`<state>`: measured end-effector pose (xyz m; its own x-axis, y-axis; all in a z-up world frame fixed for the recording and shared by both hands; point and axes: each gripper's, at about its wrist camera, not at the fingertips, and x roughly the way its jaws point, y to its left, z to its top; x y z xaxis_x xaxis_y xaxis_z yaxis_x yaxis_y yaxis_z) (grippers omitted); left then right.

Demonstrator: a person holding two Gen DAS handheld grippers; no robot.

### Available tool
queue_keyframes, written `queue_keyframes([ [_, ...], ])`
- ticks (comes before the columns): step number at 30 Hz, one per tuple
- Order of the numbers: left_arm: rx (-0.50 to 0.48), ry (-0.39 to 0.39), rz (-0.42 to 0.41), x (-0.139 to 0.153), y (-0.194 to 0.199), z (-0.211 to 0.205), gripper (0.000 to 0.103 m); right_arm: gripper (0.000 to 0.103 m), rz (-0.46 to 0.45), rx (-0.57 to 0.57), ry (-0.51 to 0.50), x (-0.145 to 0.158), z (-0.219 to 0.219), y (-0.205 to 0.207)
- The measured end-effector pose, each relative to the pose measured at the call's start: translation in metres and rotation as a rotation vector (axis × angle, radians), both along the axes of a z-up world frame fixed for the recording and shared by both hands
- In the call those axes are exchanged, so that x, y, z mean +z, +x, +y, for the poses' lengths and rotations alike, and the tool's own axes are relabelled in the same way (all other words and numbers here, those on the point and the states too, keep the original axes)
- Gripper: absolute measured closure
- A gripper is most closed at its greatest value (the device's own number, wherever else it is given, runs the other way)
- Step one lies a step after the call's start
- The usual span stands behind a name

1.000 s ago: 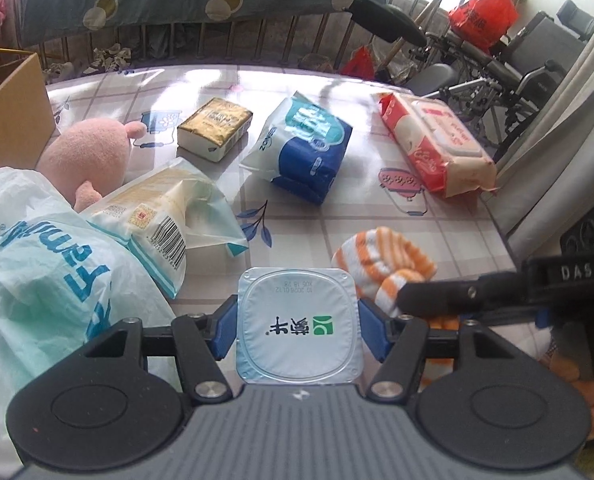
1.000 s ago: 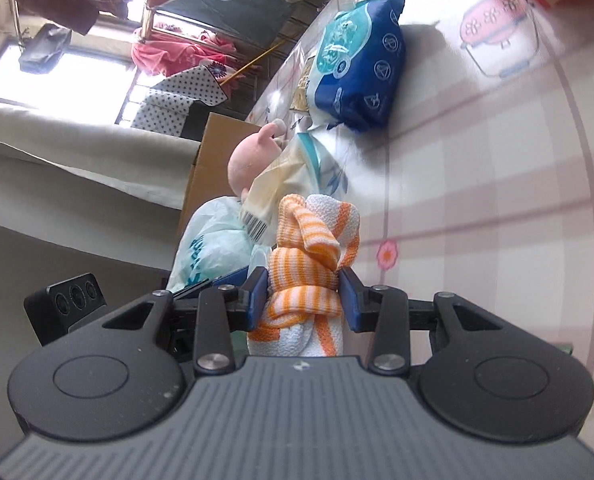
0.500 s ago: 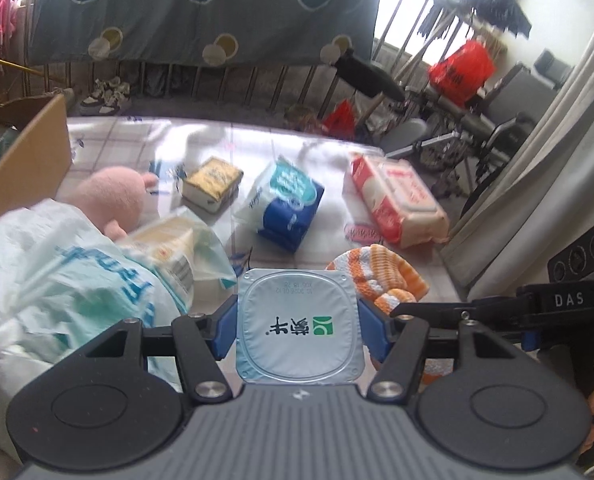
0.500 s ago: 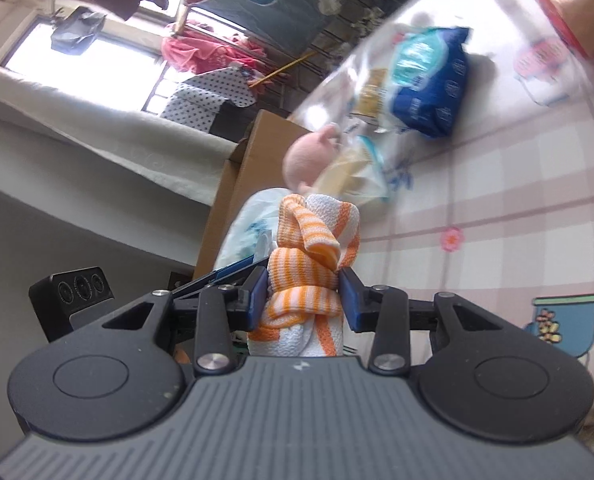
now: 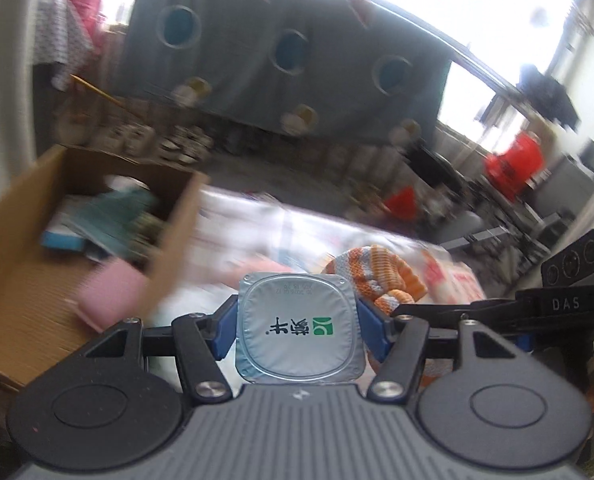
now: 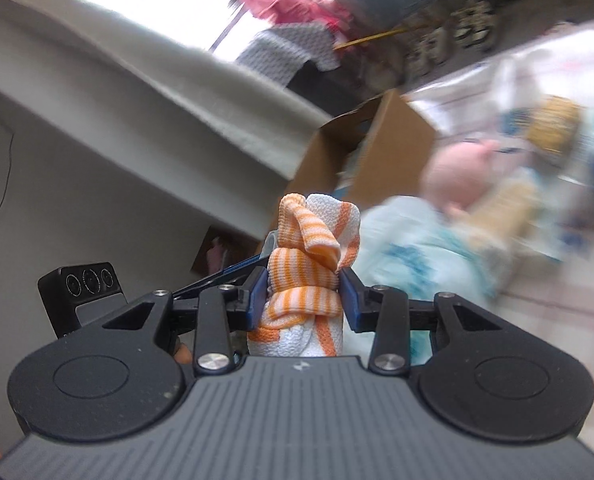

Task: Organize soft objects
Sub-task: 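Carry the yogurt cup and striped cloth over the cardboard box with both grippers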

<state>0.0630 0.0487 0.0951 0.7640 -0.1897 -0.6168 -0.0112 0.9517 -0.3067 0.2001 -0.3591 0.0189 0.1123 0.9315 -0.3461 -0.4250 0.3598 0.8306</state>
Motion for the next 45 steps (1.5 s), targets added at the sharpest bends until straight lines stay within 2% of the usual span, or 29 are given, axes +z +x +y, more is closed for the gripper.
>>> queue_keyframes([
  [5,0.104,0.015,0.023,0.013,0.017,0.077,0.040,0.065,0.024,0.093,-0.019,0.021,0.097,0.037],
  [9,0.159,0.027,0.065,0.010,0.043,0.138,0.040,0.065,0.056,0.136,-0.045,0.026,0.171,0.069],
  [12,0.192,0.039,0.101,-0.001,0.065,0.173,0.040,0.066,0.075,0.156,-0.087,0.021,0.222,0.093],
  [17,0.221,0.065,0.181,-0.037,0.103,0.215,0.040,0.066,0.094,0.155,-0.186,0.000,0.286,0.122],
  [22,0.228,0.139,0.276,-0.077,0.136,0.233,0.040,0.066,0.117,0.117,-0.242,-0.025,0.315,0.151],
  [29,0.230,0.192,0.398,-0.122,0.168,0.248,0.040,0.066,0.120,0.104,-0.308,-0.048,0.344,0.172],
  [35,0.247,0.227,0.460,-0.140,0.182,0.251,0.040,0.065,0.136,0.104,-0.380,-0.075,0.364,0.183],
  [45,0.257,0.223,0.492,-0.150,0.188,0.253,0.039,0.063,0.178,0.091,-0.464,-0.104,0.386,0.187],
])
